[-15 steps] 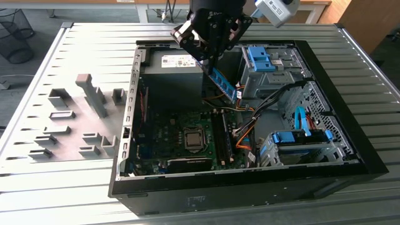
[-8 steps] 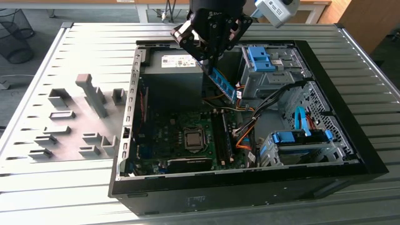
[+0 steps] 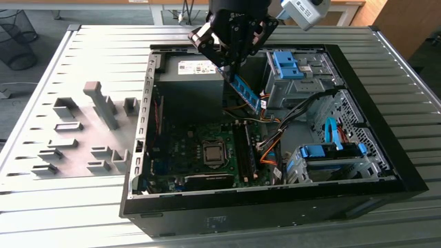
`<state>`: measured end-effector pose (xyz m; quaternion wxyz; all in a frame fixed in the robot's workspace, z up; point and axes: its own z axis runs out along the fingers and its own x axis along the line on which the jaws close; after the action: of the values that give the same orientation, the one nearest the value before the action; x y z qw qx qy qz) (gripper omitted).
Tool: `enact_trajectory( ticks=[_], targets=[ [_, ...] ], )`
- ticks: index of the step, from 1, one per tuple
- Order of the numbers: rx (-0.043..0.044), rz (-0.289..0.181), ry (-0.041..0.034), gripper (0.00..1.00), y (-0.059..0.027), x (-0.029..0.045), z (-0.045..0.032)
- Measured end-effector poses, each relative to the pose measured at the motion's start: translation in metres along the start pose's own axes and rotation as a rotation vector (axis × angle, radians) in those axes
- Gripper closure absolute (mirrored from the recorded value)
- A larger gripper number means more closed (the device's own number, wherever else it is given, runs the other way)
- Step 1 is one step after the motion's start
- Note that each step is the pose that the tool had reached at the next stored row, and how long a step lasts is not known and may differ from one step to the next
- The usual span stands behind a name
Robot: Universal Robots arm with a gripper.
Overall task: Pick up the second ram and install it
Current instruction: 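Insert the second ram into the second slot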
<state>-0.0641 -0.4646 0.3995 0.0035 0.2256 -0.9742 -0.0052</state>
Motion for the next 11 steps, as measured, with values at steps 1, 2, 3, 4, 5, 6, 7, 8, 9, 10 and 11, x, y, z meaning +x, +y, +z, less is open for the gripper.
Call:
enact_trajectory(
  ticks=[1,2,3,4,5,6,7,8,9,10,11],
  targets=[
    [0.0,0.0,0.0,0.86,0.0,0.0,0.0],
    [0.0,0.001,0.0,0.86,0.0,0.0,0.0],
    [0.0,0.003,0.0,0.86,0.0,0.0,0.0],
    [0.0001,0.006,0.0,0.86,0.0,0.0,0.0],
    [0.0,0.011,-0.0001,0.86,0.0,0.0,0.0001],
    [0.0,0.017,-0.0002,0.86,0.0,0.0,0.0001],
    [0.0,0.023,-0.0002,0.86,0.0,0.0,0.0002],
    [-0.0001,0.028,-0.0003,0.86,0.0,0.0,0.0003],
    [-0.0001,0.031,-0.0003,0.86,0.0,0.0,0.0003],
    [0.0,0.032,-0.0003,0.86,0.0,0.0,0.0003],
    [-0.0001,0.038,-0.0005,0.86,0.0,0.0,0.0003]
  ],
)
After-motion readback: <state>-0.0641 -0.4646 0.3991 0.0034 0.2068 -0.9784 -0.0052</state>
